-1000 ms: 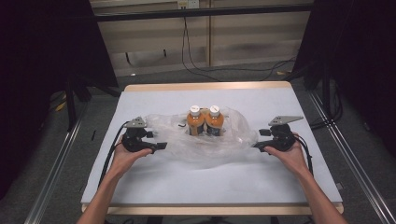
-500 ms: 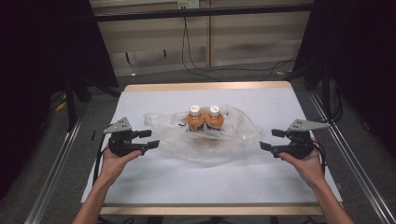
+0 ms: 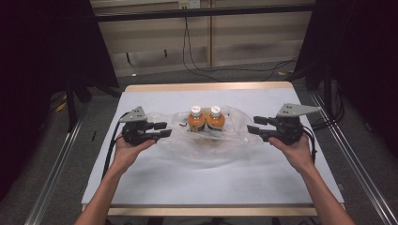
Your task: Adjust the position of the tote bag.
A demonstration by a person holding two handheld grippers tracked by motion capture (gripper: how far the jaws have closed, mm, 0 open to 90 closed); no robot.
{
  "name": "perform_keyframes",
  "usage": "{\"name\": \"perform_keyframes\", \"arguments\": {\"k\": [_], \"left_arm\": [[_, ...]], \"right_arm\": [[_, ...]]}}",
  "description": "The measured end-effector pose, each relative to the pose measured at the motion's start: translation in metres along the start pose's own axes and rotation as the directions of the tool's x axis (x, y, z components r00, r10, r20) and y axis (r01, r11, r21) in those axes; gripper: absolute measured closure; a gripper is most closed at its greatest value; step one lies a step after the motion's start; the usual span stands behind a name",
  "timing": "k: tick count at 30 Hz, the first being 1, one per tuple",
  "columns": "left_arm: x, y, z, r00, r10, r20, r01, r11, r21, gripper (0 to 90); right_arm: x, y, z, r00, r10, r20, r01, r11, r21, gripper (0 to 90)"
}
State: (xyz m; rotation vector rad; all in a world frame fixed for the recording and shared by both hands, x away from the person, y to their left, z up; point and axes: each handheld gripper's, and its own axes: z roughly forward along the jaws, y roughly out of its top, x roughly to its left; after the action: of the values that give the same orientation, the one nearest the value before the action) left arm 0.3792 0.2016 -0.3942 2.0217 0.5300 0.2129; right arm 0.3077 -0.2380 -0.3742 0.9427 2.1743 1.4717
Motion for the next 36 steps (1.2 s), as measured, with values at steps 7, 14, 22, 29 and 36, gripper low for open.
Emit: {"name": "perform_keyframes", "arguments": {"k": [7,14,22,29,36], "left_arm": [[0.01,0.015,0.028,0.9999,0.001,-0.012,-0.001,0.9993,0.036,67.0],[0.019,0.021,0.051,0.9997,0.019,-0.012,-0.018,0.9925,0.121,77.0],[0.019,0.008,0.082,0.9979,0.058,0.028,-0.064,0.9648,0.255,78.3],[0.011,0.002,0.095,0.9916,0.11,0.068,-0.127,0.9309,0.342,80.4],[0.01,-0.007,0.101,0.9913,0.112,0.069,-0.13,0.9129,0.387,80.3]], "right_arm": [[0.007,0.021,0.031,0.9964,-0.042,-0.074,0.045,0.998,0.034,70.1],[0.014,0.024,0.061,0.9936,-0.075,-0.084,0.087,0.985,0.147,86.7],[-0.006,0.006,0.089,0.9963,-0.075,-0.043,0.084,0.954,0.288,89.4],[-0.017,-0.013,0.113,0.9977,-0.059,-0.034,0.068,0.914,0.399,89.3],[-0.014,-0.025,0.133,0.9967,-0.068,-0.044,0.08,0.888,0.454,90.0]]}}
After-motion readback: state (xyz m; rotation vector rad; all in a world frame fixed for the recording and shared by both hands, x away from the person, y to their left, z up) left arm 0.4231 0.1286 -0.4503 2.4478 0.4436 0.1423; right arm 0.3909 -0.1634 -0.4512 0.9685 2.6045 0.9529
